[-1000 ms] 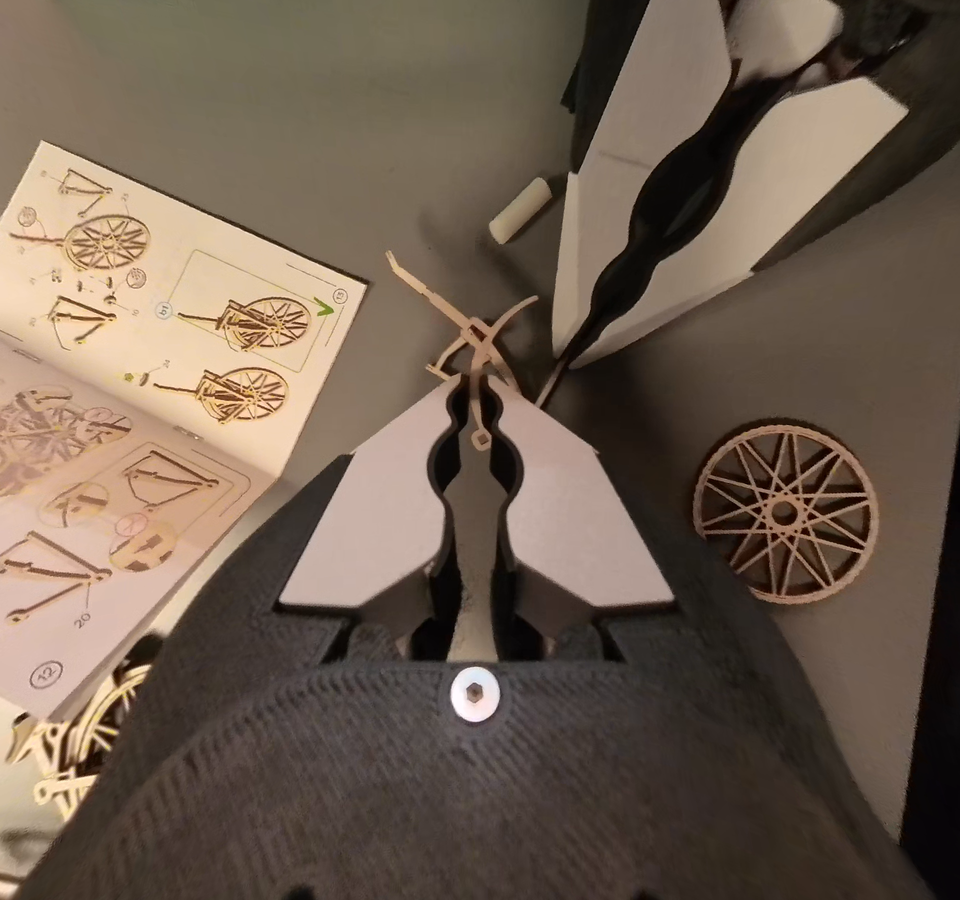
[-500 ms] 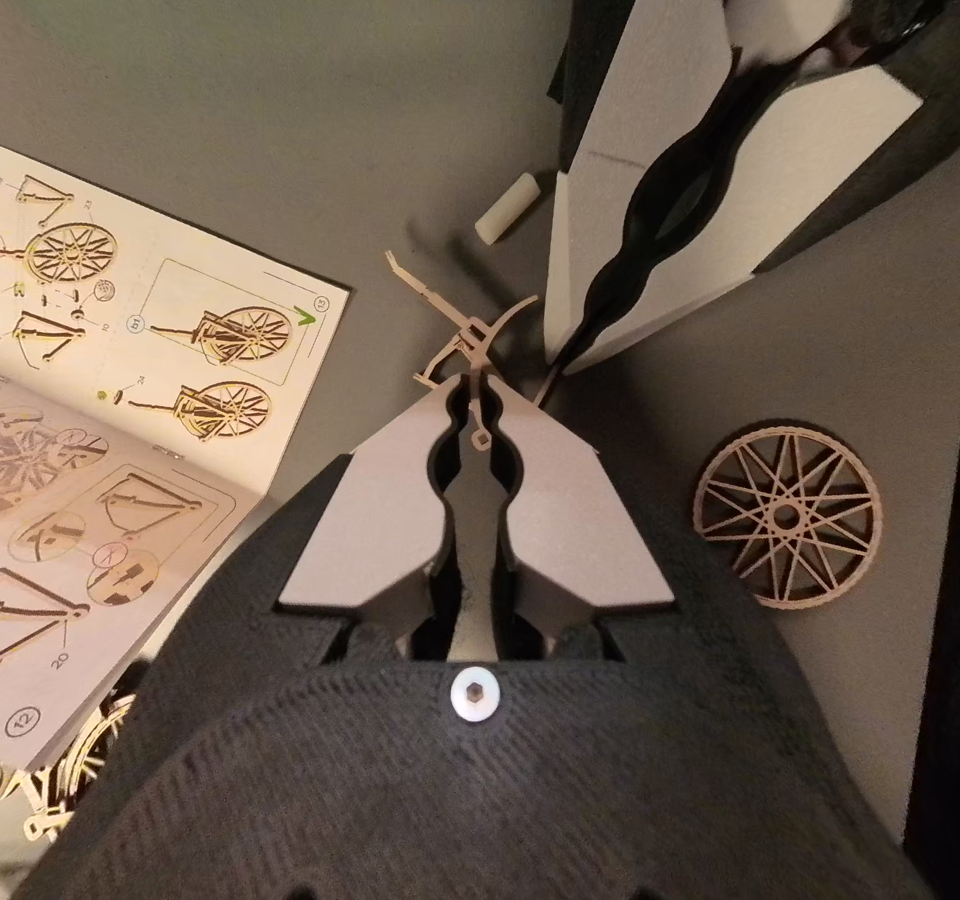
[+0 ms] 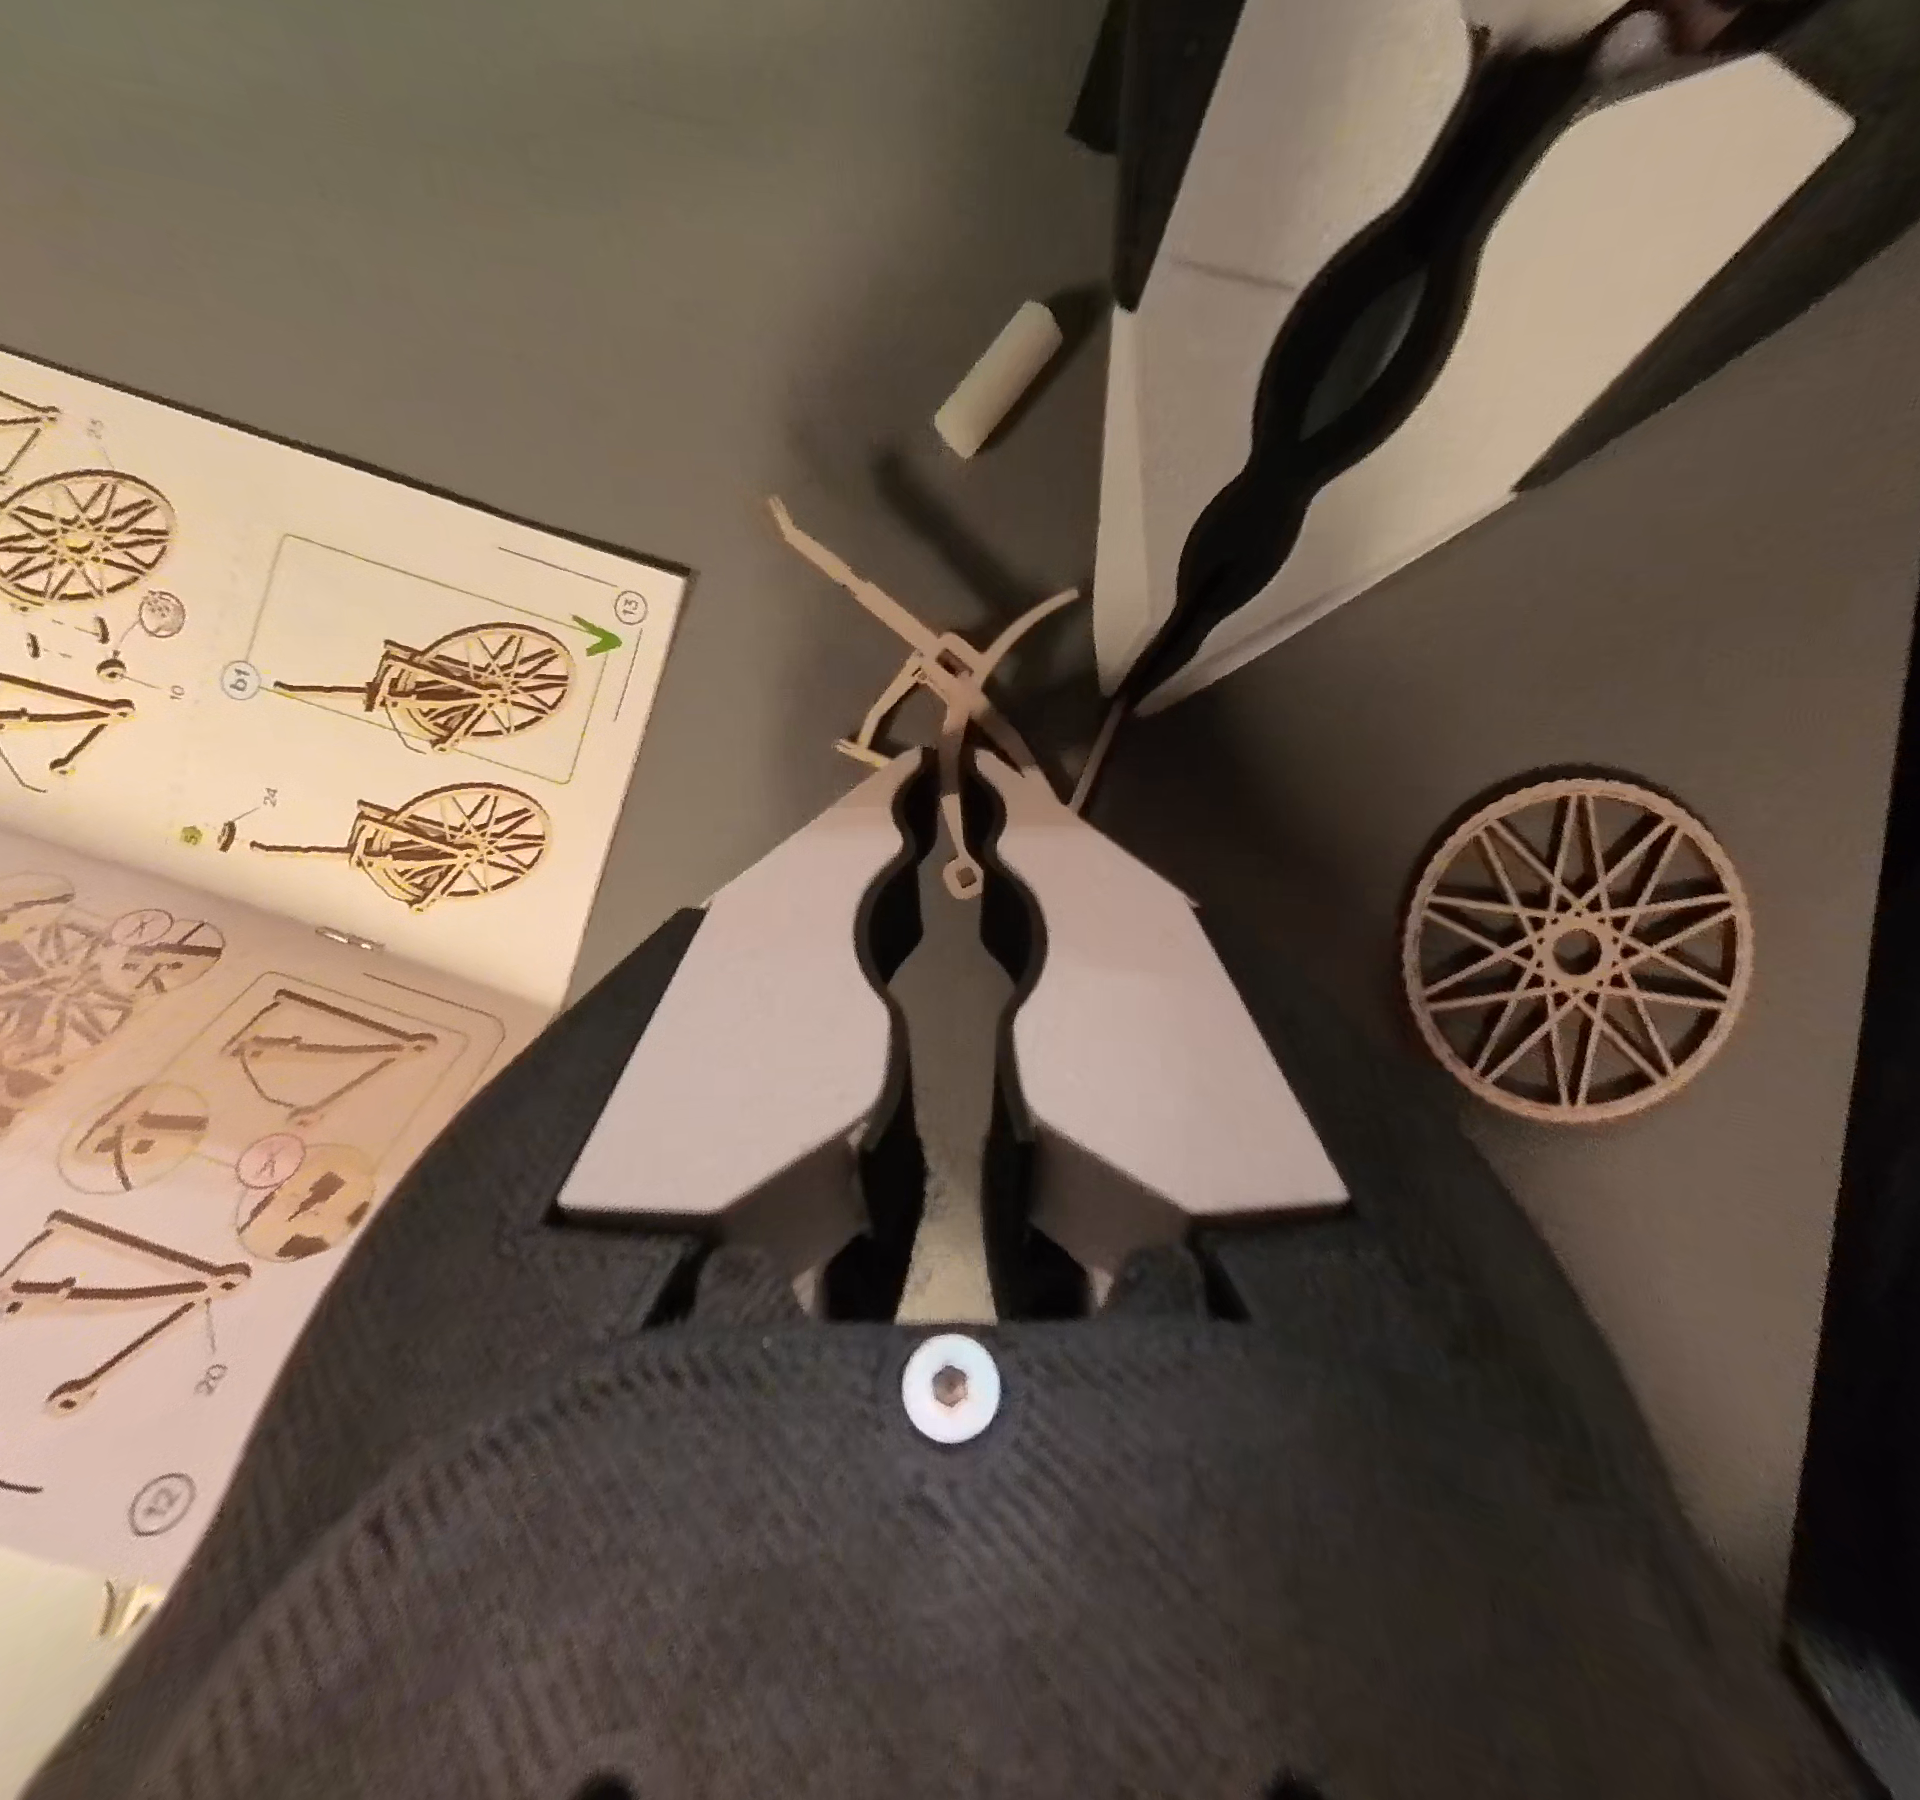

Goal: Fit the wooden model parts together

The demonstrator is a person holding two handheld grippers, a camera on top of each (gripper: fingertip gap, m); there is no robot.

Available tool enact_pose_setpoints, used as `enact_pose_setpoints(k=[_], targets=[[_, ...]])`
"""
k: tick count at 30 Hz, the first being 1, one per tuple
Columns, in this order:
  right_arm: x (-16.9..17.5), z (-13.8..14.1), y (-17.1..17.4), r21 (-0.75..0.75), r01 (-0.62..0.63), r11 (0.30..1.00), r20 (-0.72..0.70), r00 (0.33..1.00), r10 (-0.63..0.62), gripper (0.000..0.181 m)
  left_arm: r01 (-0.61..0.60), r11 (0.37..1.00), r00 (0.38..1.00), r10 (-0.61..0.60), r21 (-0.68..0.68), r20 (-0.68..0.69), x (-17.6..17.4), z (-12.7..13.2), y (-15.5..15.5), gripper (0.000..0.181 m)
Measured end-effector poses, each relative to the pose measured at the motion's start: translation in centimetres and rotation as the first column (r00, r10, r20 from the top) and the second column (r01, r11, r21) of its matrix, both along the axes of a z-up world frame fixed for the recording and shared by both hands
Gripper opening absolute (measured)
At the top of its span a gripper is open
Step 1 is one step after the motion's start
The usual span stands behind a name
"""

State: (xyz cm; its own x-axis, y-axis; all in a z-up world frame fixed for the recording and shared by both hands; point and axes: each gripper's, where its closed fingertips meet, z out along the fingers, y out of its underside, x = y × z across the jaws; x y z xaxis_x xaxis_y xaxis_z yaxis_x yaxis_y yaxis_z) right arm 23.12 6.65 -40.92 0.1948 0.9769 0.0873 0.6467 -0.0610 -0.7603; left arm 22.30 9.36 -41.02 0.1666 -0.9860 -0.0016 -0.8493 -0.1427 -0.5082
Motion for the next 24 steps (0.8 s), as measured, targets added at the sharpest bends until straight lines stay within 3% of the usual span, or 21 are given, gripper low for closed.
enact_pose_setpoints(k=[20,24], targets=[[0.0,0.0,0.0,-0.016,0.001,1.000,-0.006,1.000,-0.001,0.000,0.142,0.988,0.978,-0.150,-0.067,-0.147,0.1,-0.1,0.4,0.003],[0.1,2.6,-0.2,-0.021,-0.024,0.999,-0.179,0.984,0.020,0.007,0.138,0.989,0.978,-0.146,-0.060,-0.149,0.0,0.0,0.7,0.003]])
